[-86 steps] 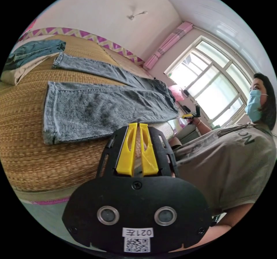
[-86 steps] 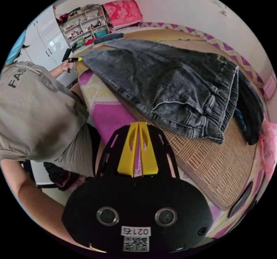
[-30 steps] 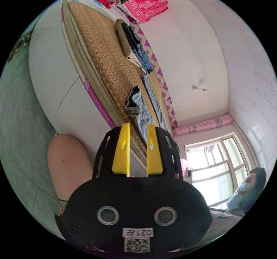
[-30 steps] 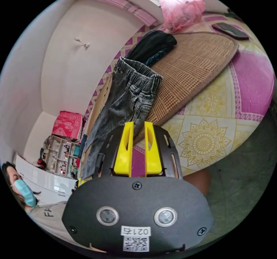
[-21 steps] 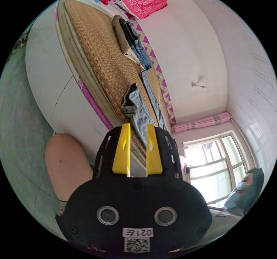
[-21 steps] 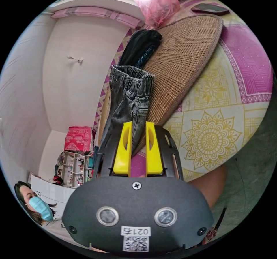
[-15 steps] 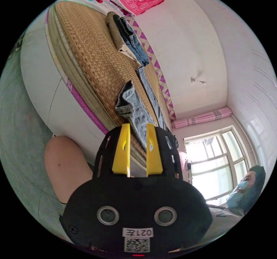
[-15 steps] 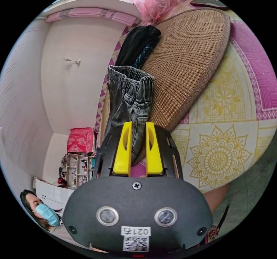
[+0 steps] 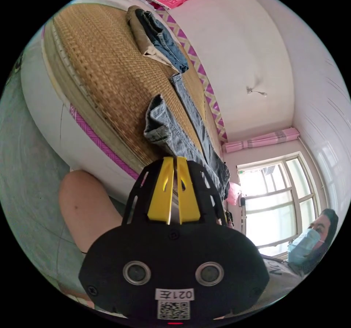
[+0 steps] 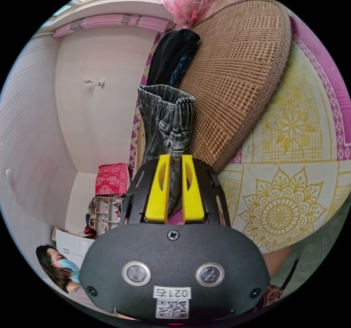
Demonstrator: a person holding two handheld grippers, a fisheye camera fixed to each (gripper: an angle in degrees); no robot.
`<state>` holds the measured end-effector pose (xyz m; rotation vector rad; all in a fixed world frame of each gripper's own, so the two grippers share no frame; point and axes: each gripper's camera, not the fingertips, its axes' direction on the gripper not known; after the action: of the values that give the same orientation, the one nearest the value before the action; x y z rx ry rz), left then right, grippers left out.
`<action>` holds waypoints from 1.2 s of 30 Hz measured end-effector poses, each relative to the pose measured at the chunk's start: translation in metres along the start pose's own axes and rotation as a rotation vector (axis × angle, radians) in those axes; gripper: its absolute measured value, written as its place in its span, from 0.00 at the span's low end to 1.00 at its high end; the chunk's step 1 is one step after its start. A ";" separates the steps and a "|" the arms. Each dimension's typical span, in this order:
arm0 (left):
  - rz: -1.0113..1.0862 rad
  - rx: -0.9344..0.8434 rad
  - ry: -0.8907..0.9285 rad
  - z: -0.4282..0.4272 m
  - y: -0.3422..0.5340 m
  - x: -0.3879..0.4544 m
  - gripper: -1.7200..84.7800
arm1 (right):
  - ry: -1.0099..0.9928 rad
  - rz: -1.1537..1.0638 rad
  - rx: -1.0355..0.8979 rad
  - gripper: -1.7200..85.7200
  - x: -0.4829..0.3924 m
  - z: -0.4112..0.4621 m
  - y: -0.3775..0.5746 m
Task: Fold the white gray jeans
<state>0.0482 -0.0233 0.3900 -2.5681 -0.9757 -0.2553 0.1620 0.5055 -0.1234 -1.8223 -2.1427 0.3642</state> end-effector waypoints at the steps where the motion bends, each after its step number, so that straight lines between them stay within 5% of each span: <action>1: 0.021 -0.010 0.008 0.002 -0.006 0.008 0.01 | -0.032 -0.003 -0.007 0.06 0.005 0.000 -0.004; 11: 0.209 -0.106 -0.070 0.067 -0.168 0.132 0.01 | -0.161 -0.198 -0.074 0.05 -0.076 0.028 -0.111; 18: 0.216 -0.159 -0.213 0.207 -0.335 0.186 0.01 | -0.040 -0.266 -0.127 0.05 -0.132 0.152 -0.264; 22: 0.125 -0.224 -0.302 0.322 -0.415 0.148 0.01 | 0.076 -0.218 -0.142 0.06 -0.115 0.246 -0.348; 29: -0.021 -0.166 -0.240 0.375 -0.463 0.073 0.04 | 0.162 -0.319 -0.146 0.08 -0.097 0.296 -0.408; 32: 0.089 -0.107 -0.215 0.345 -0.457 0.085 0.08 | 0.069 -0.352 -0.134 0.09 -0.092 0.272 -0.410; 36: 0.327 -0.266 -0.365 0.355 -0.402 0.123 0.13 | -0.054 -0.465 -0.116 0.10 -0.099 0.223 -0.390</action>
<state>-0.1176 0.4719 0.2176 -3.0371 -0.6489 0.1946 -0.2648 0.3454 -0.1859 -1.3152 -2.5784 0.1828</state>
